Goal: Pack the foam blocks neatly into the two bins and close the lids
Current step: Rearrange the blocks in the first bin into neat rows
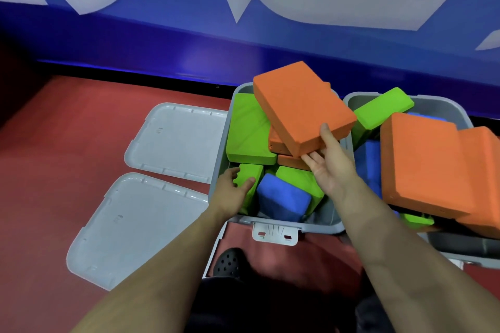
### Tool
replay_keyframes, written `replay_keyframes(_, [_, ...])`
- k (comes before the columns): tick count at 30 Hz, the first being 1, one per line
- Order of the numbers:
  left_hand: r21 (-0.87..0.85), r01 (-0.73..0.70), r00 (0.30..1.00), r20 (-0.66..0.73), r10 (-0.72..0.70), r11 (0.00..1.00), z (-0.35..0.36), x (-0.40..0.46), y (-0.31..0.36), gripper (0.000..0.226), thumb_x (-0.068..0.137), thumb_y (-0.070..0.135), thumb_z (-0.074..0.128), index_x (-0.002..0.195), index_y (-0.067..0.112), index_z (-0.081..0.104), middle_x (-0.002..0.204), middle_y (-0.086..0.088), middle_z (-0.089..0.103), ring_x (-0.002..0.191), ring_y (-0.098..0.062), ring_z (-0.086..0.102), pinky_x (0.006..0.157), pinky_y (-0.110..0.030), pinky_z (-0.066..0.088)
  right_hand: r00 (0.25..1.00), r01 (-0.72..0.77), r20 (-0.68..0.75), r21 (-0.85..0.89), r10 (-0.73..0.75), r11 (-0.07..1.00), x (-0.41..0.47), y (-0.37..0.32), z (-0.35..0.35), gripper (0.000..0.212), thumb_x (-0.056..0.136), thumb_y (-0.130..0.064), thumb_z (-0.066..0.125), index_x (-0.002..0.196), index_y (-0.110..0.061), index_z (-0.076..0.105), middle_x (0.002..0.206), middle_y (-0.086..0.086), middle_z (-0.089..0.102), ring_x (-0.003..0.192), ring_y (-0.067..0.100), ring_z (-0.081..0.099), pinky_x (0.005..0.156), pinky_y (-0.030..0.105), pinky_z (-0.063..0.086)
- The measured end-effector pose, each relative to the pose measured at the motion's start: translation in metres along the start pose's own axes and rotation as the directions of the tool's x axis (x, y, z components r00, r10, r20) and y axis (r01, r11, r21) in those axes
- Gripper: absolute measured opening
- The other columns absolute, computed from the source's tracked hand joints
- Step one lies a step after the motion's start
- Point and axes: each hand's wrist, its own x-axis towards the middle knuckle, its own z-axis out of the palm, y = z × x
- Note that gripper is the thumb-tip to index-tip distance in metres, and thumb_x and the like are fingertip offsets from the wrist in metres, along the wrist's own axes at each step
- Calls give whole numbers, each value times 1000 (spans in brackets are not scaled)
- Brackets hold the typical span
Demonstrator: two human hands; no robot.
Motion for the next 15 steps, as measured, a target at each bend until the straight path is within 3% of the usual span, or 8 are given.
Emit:
replay_keyframes(3, [65,-6,999,42,3,998,5,-1,-1,69,93,40,71,150,15,43,151,-8,46,129,-26,52,104,-35,44,999,34,21,9,-34,999,7,8,-2,27,99,-33,62,122,-20,59,127,6,69,115,23,67,110,48,45])
replay_keyframes(7, [242,-16,998,67,-1,970,5,-2,-13,69,93,41,70,149,14,42,148,-12,43,132,-30,51,111,-40,42,999,44,23,-188,-41,981,4,14,-12,53,97,-50,58,142,-25,47,136,-3,61,125,19,56,115,43,35])
replay_keyframes(10, [377,-5,999,49,-15,926,6,11,-15,70,93,43,69,149,13,41,146,-16,42,132,-34,51,111,-41,41,986,112,-77,-367,-151,923,-8,21,-27,47,94,-57,59,125,-21,58,120,0,66,111,17,63,103,39,46])
replay_keyframes(13, [457,28,999,23,-44,889,14,26,-15,78,90,49,70,151,14,37,145,-17,41,130,-39,51,109,-45,43,946,160,-98,-686,-307,710,-14,43,-53,48,89,-58,64,109,-15,61,101,1,68,96,17,67,83,30,53])
replay_keyframes(15, [484,39,998,17,-54,874,20,32,-19,83,87,51,73,152,15,34,145,-17,41,130,-40,51,107,-48,44,971,127,15,-878,-238,462,-6,59,-72,47,85,-56,71,107,-15,61,101,-1,68,97,16,66,77,24,50])
